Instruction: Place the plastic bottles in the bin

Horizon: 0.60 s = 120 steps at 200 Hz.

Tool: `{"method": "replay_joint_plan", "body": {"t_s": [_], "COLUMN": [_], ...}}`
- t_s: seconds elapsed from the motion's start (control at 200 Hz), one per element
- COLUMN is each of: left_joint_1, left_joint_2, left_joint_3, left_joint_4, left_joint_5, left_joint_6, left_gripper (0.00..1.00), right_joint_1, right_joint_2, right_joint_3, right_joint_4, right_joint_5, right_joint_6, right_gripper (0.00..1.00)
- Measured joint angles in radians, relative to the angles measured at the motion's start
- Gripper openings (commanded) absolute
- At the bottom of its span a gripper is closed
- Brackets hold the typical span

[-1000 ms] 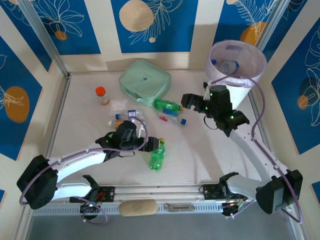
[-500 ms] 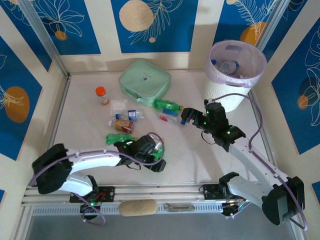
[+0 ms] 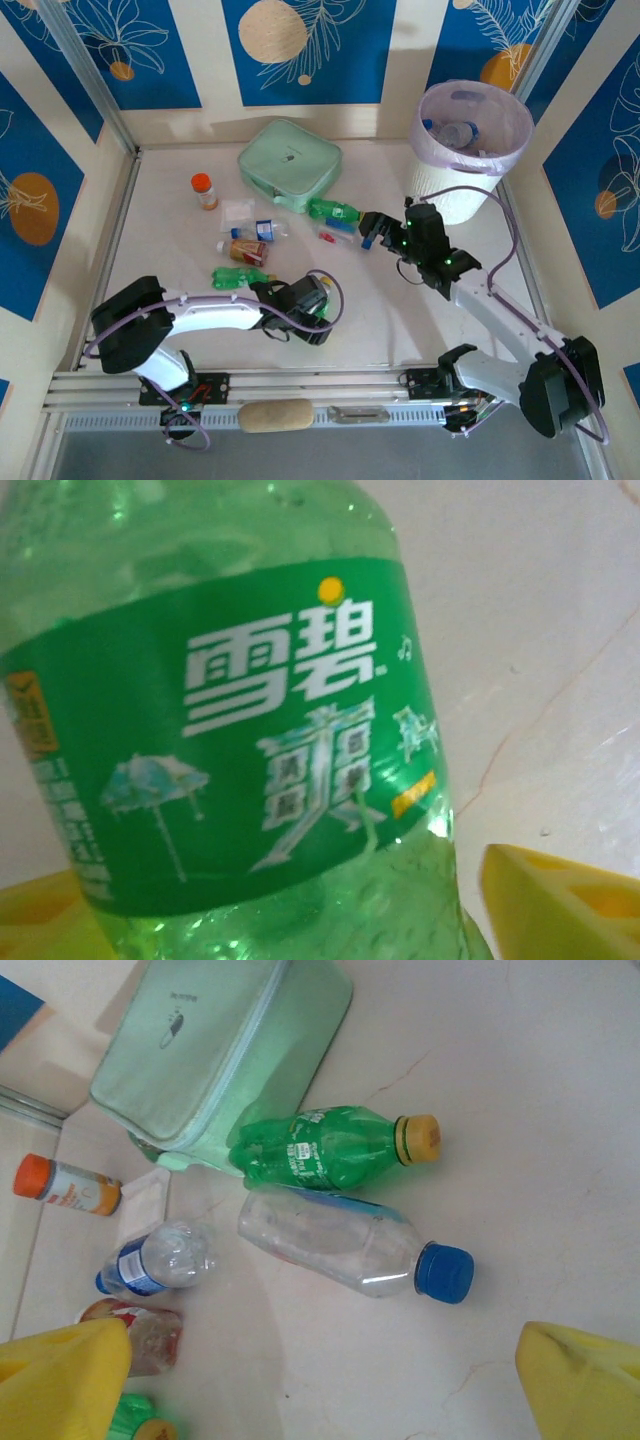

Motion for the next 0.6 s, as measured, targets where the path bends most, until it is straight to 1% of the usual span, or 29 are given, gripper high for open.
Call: {"method": "replay_joint_plan", "body": {"t_s": [0.155, 0.29, 0.39, 0.485, 0.6], "left_joint_1": [0.000, 0.002, 0.020, 0.061, 0.159], "left_joint_2": [-0.028, -0.066, -0.106, -0.145, -0.190], "left_joint_3": [-0.001, -0.001, -0.001, -0.003, -0.031], "left_joint_4": [-0.007, -0.006, 0.012, 0.056, 0.167], "left_joint_5": [-0.047, -0.085, -0.106, -0.115, -0.114], "left_joint_6": [-0.008, -0.005, 0.000, -0.001, -0.029], "left_gripper": [0.57, 0.57, 0.57, 0.57, 0.57], "right_joint_1": [-0.001, -0.001, -0.001, -0.002, -0.006], "right_joint_2": [0.095, 0.152, 0.168, 0.171, 0.172], "right_joint_3": [0.052, 0.095, 0.102, 0.106, 0.107], "right_joint_4": [0.024, 0.054, 0.073, 0.081, 0.119], "right_joint_5": [-0.028, -0.067, -0.091, -0.113, -0.159], "right_joint_6": [-0.006, -0.007, -0.004, -0.003, 0.003], "right_gripper": [0.99, 0.99, 0.99, 0.99, 0.99]}}
